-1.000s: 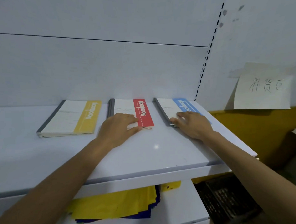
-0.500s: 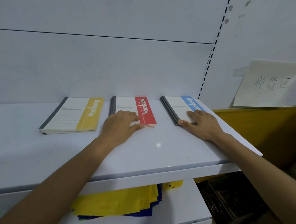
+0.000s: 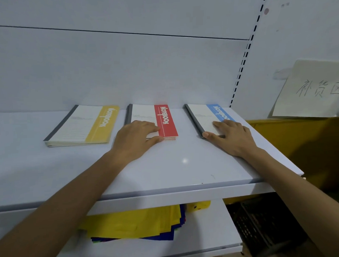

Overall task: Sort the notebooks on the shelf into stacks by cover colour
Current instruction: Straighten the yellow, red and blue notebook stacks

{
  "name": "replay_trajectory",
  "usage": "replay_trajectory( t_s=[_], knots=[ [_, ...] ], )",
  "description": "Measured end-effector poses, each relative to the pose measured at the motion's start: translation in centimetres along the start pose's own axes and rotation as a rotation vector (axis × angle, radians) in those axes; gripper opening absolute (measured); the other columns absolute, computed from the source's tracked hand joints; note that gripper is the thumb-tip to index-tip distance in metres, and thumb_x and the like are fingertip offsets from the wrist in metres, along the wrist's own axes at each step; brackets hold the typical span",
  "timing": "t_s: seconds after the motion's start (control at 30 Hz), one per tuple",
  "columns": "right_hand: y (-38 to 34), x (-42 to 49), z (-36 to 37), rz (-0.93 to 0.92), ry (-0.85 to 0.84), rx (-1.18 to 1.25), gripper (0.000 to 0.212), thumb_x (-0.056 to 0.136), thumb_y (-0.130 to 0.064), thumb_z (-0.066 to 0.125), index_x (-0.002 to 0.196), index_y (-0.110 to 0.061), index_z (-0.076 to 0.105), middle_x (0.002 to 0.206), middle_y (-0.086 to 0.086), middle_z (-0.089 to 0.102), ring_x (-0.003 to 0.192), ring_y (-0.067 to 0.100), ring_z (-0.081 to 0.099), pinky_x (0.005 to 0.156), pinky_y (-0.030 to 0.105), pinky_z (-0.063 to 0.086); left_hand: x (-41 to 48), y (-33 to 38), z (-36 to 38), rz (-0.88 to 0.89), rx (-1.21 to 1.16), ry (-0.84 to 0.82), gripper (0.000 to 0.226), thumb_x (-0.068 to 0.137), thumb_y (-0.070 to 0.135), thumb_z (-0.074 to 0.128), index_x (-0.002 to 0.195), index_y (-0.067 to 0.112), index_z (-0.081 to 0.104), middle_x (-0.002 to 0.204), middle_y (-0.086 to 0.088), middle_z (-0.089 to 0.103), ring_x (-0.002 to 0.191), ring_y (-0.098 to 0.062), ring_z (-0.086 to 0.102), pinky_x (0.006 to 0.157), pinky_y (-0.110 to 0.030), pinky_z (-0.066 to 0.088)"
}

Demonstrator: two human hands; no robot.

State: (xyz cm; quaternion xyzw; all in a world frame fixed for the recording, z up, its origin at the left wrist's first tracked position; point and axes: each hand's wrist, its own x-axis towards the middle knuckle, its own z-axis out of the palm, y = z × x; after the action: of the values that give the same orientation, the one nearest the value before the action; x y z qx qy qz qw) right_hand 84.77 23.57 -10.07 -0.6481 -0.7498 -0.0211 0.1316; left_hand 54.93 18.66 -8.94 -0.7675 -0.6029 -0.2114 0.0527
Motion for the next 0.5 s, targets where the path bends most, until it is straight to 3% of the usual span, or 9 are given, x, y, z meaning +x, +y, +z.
replay_trajectory(
  t_s=[0.23,0.5],
  knots=[
    [-0.09,-0.14,-0.06,0.002,-0.032,0.015,0.089,0.074,-0.083,0.012,0.143,-0.031,0.034,0.149,0.005,0.033,0.136,0.028,0.028,0.111,0.045,0.019,-0.22,0.36,-0.36,-0.039,0.025,-0.025,0.051,0.087,0.059,0.048,0.128,0.031,0.058,0.133,0.010,0.057,0.124,-0.014,0.049,0.092,-0.032,0.044],
    [-0.07,-0.04,0.03,-0.010,0.018,0.020,0.091,0.072,-0.086,0.014,0.137,-0.029,0.041,0.143,0.006,0.041,0.132,0.029,0.034,0.108,0.045,0.024,-0.19,0.32,-0.47,-0.106,-0.016,-0.049,0.058,0.083,0.063,0.047,0.128,0.029,0.058,0.135,0.010,0.055,0.126,-0.014,0.047,0.097,-0.032,0.040]
  ],
)
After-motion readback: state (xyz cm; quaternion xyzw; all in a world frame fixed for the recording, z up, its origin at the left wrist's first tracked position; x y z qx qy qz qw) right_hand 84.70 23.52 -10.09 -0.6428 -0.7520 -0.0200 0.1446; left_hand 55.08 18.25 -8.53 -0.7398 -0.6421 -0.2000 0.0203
